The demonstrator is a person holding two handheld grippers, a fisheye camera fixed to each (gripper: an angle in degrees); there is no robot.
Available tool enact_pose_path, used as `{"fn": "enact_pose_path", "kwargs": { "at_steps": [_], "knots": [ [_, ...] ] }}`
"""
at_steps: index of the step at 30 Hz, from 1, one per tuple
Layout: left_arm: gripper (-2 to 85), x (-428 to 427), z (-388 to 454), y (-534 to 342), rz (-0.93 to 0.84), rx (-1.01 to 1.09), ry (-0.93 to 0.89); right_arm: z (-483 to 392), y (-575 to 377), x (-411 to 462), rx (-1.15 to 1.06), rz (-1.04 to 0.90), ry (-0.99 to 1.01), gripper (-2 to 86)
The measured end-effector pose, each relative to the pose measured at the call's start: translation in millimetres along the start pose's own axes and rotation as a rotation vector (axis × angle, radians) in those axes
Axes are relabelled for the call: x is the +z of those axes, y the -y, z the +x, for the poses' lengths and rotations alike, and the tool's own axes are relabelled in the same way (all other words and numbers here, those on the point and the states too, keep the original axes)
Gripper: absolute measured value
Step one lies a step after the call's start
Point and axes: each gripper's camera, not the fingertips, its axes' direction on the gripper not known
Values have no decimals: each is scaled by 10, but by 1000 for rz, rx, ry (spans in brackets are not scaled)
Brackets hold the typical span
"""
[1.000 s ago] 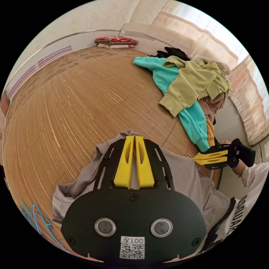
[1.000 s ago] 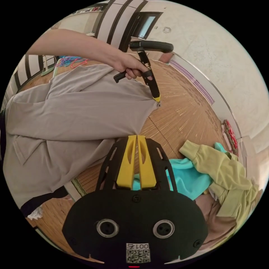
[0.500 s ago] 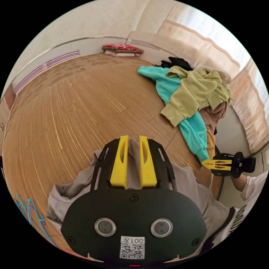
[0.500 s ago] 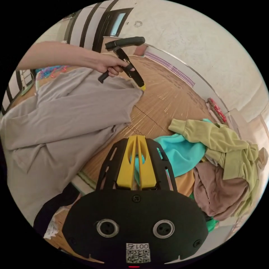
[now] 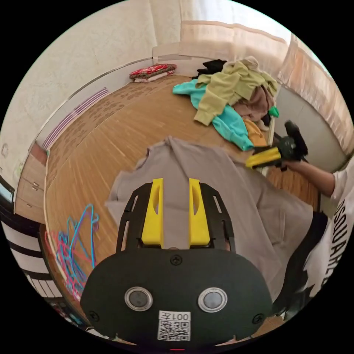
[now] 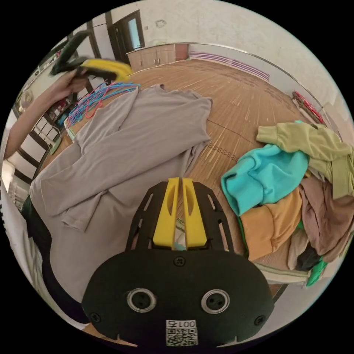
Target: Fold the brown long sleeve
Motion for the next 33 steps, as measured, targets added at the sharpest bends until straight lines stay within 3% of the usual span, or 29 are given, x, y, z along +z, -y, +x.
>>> {"fn": "enact_pose_path", "kwargs": {
  "at_steps": [4,7,10,14,18,22,29,33],
  "knots": [
    [61,-337,496,-948,-123,-28,24,52,-285,-210,5,-34,-62,45],
    [63,-559,786,-1440,-186,-55,-87,-23,-598,-372,-14,-52,60,79],
    [66,-741,938,-1779,-231,-113,-74,-124,-988,-402,40,-87,209,116],
    [79,-912,859,-2183,-196,-280,-231,-192,-1533,-526,133,-60,252,130],
    [90,-999,919,-2400,-244,-275,-223,-142,-1856,-660,175,3,371,138],
    [82,-1138,814,-2652,-172,-355,-279,-201,-2050,-591,124,-13,287,148],
    [61,-1376,675,-2952,-95,-378,-381,269,-2284,-327,224,-3,557,118],
    [75,-1513,518,-3228,-36,-438,-470,447,-2450,-282,242,20,588,115]
  ]
}}
